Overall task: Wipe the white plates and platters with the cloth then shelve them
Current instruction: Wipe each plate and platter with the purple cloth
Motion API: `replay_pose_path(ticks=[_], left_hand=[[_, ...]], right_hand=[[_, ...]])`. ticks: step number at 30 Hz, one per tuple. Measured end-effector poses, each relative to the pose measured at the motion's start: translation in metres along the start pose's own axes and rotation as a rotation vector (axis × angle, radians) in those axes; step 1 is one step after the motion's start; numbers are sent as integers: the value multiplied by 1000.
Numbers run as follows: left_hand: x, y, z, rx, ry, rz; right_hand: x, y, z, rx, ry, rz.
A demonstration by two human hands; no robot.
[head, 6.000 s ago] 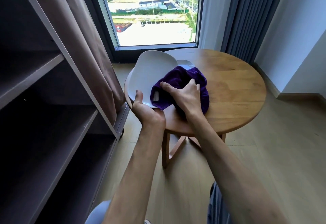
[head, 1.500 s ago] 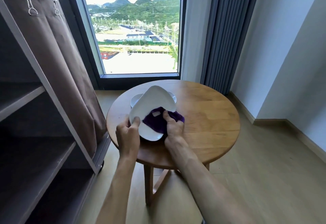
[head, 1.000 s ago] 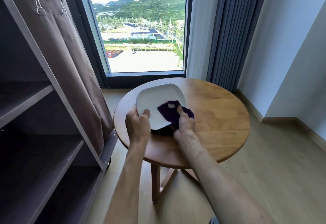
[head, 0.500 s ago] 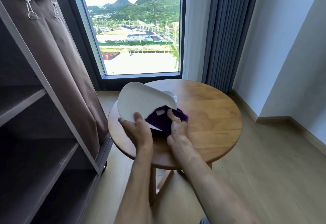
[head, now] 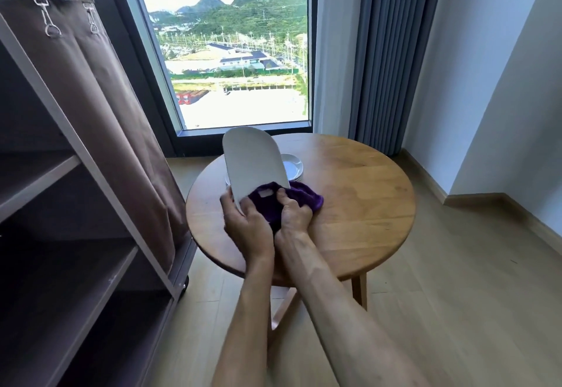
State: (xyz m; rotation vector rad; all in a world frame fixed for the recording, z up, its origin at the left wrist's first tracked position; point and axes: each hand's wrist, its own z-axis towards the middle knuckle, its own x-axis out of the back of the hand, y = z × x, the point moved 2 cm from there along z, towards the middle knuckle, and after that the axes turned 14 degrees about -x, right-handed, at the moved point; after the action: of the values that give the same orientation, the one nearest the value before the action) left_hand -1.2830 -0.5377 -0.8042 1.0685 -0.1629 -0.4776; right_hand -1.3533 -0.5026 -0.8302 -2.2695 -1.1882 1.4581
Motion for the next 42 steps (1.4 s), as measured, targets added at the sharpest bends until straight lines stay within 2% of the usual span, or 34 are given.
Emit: replay_pose_path(ticks=[2, 7, 12, 13, 14, 17, 22, 26, 28, 32, 35, 37, 42], left_hand=[[6, 0, 9, -37, 13, 39], [23, 13, 38, -169, -168, 41], [35, 15, 62, -66, -427, 91], [35, 16, 59, -19, -421, 55], [32, 17, 52, 41, -349, -1], [18, 11, 11, 237, -34, -258], [8, -2, -22, 148, 98, -202], [27, 3, 17, 69, 60, -129], [32, 4, 41, 95, 27, -136], [7, 8, 41, 176, 200, -288], [-12, 10, 12, 119, 128, -190], [-5, 9, 14, 64, 62, -177], [16, 21, 54, -117, -314, 62]], right_hand=[[5, -1, -1, 23, -66, -28], [12, -16, -8, 69, -158, -165], [18, -40, -11, 47, -89, -106], [18, -41, -11, 50, -64, -74], [16, -40, -12, 50, -39, -26], [9, -29, -13, 22, 0, 132], [9, -18, -16, -13, -29, 98], [16, -32, -16, -5, -69, -29], [16, -37, -15, -65, -96, -81], [7, -24, -17, -125, -63, -70], [4, -16, -21, -105, -60, -16], [9, -24, -20, -54, -70, -81], [17, -42, -22, 24, -115, -315]])
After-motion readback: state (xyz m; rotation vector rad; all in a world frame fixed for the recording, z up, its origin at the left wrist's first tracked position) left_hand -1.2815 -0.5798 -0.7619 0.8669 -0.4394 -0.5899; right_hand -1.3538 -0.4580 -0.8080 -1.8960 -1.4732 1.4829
